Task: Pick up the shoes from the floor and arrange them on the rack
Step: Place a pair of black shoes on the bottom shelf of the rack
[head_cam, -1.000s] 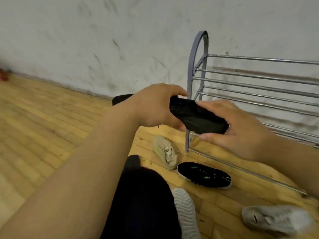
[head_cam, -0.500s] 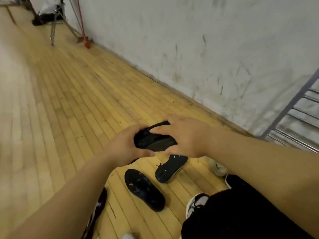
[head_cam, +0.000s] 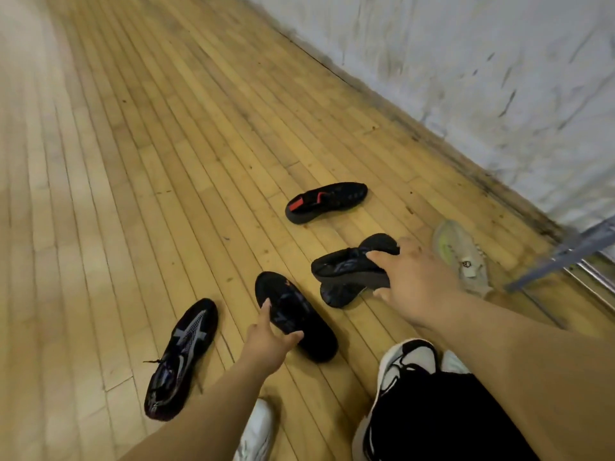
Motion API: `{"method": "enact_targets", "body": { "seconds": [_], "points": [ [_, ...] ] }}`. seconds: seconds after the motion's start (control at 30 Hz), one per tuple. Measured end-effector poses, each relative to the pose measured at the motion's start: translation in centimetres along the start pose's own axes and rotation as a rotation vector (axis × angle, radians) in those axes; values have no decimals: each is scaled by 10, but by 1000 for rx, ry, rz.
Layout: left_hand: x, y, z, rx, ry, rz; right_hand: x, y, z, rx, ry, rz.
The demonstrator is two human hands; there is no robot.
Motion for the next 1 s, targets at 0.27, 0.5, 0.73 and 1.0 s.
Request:
{"method": "enact_targets", "body": {
  "seconds": [0.27,0.5,0.73,1.0],
  "points": [
    [26,-70,-17,-247,176,-23,13,-10,11,115,-66,6],
    [27,-76,-11,-326,180,112,14,-6,26,176,-117,8],
    [1,-46,-8,-759,201,27,-1,2,14,165,-34,-17],
    [-77,11,92,-961,-48,-231,-42,63,17,307,-63,77]
  ]
}}
Point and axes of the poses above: each hand's wrist, its own x-axis towards the middle knuckle, its own y-axis out of the back of the hand, z = x × y, the point moved 10 cm from there along x, towards the middle knuckle, and after that the axes turned 2 degrees about -y, right-handed, at the moved point
